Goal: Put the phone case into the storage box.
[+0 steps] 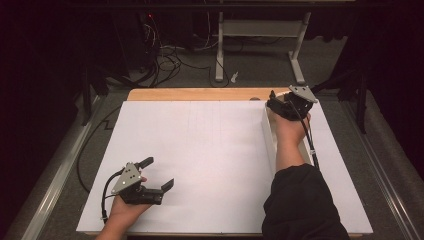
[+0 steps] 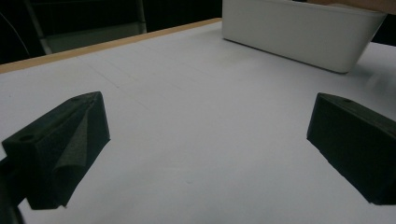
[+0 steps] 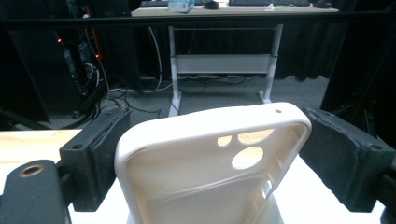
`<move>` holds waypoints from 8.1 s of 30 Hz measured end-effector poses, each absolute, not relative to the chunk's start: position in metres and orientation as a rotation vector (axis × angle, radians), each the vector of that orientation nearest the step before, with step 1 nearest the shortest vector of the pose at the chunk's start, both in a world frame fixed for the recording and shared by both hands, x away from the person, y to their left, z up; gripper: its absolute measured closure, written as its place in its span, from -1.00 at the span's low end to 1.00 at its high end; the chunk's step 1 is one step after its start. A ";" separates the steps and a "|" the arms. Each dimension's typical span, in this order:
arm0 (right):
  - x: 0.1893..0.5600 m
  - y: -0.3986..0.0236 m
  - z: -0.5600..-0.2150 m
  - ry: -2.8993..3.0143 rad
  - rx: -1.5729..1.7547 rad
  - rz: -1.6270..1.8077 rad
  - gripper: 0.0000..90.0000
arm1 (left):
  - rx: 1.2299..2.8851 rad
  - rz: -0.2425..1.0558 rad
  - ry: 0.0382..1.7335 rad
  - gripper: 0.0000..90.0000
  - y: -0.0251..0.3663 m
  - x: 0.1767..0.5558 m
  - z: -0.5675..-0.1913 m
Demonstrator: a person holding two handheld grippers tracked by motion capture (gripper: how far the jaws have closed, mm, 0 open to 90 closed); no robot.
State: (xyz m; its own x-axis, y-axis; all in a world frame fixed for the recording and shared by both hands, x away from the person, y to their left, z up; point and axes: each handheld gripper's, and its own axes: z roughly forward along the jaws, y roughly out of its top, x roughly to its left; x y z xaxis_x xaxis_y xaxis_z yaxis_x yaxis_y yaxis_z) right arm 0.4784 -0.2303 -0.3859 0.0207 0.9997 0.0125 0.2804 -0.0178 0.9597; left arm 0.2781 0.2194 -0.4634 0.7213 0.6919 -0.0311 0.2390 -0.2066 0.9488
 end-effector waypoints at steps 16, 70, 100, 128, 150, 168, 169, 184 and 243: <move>0.487 -0.219 -0.384 1.344 1.442 1.004 -0.72 | 1.777 0.481 0.730 -0.99 0.218 0.278 -0.464; 0.502 -0.223 -0.390 1.337 1.414 1.054 -0.75 | 1.788 0.458 0.723 -0.99 0.217 0.281 -0.466; 0.506 -0.223 -0.390 1.355 1.413 1.051 -0.79 | 1.789 0.463 0.728 -0.99 0.219 0.280 -0.466; 0.518 -0.226 -0.388 1.425 1.417 1.047 -1.00 | 1.793 0.458 0.737 -0.99 0.219 0.280 -0.468; 0.520 -0.228 -0.383 1.432 1.415 1.062 -1.00 | 1.794 0.456 0.739 -0.99 0.219 0.281 -0.468; 0.505 -0.228 -0.372 1.476 1.399 1.087 -1.00 | 1.801 0.470 0.754 -0.99 0.220 0.281 -0.468; 0.503 -0.228 -0.372 1.477 1.398 1.089 -1.00 | 1.803 0.469 0.755 -0.99 0.220 0.281 -0.468; 0.485 -0.228 -0.375 1.515 1.399 1.108 -1.00 | 1.829 0.480 0.757 -0.98 0.219 0.282 -0.468; 0.357 -0.270 -0.352 1.671 1.217 1.287 -1.00 | 1.824 0.507 0.791 -0.98 0.224 0.280 -0.462</move>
